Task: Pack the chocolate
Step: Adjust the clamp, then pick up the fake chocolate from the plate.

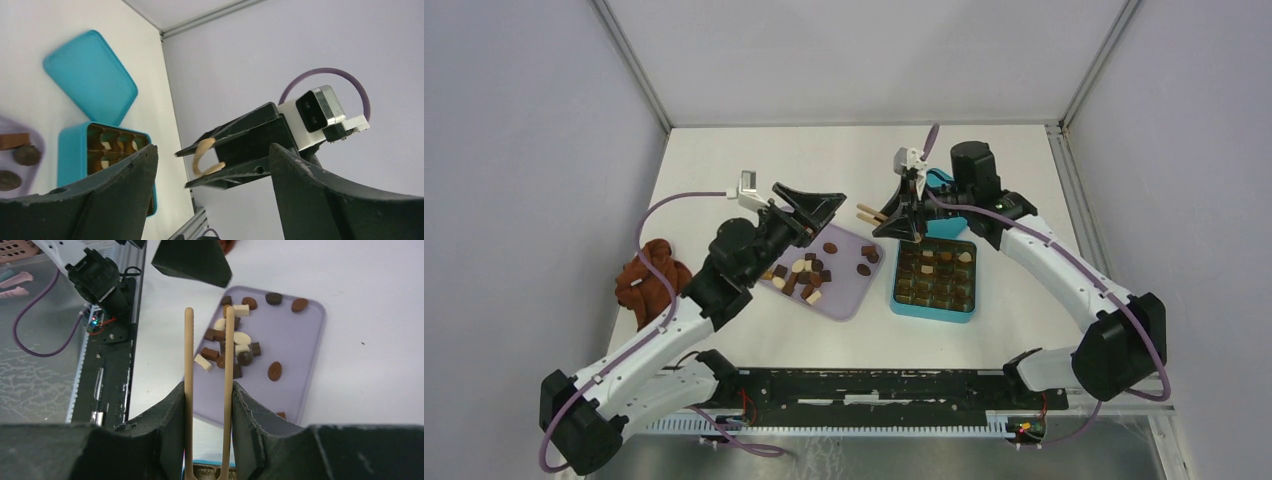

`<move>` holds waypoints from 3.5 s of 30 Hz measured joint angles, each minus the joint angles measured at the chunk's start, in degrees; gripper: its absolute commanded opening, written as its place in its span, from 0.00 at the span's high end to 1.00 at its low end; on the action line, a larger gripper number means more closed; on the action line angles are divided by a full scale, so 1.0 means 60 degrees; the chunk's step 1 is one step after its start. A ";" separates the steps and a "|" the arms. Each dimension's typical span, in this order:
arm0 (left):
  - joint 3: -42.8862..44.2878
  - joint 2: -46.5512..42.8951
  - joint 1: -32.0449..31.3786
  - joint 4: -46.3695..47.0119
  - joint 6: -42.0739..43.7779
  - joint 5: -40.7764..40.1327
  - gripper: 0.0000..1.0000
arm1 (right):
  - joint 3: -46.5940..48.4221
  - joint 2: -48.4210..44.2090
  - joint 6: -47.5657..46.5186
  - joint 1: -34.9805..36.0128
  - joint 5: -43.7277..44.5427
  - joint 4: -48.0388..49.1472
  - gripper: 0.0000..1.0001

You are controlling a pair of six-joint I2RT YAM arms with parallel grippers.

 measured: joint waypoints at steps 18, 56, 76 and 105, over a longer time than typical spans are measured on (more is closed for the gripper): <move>0.3512 0.2313 -0.1785 -0.3260 0.0084 -0.2484 0.44 | 0.0965 0.0805 0.1268 0.0769 0.0572 0.0889 0.64; 0.2962 0.2160 -0.2025 -0.4127 -0.1333 -0.3887 0.98 | 0.0583 0.1067 0.1832 0.1177 0.0514 0.1545 0.51; 0.2830 0.2011 -0.2025 -0.4051 -0.1566 -0.3854 0.58 | 0.0583 0.1067 0.1759 0.1384 0.0550 0.1708 0.81; 0.6262 0.0878 -0.2000 -1.0918 0.2204 -0.6940 0.18 | 0.2667 0.2750 -0.3155 0.2834 0.5005 -0.3428 0.71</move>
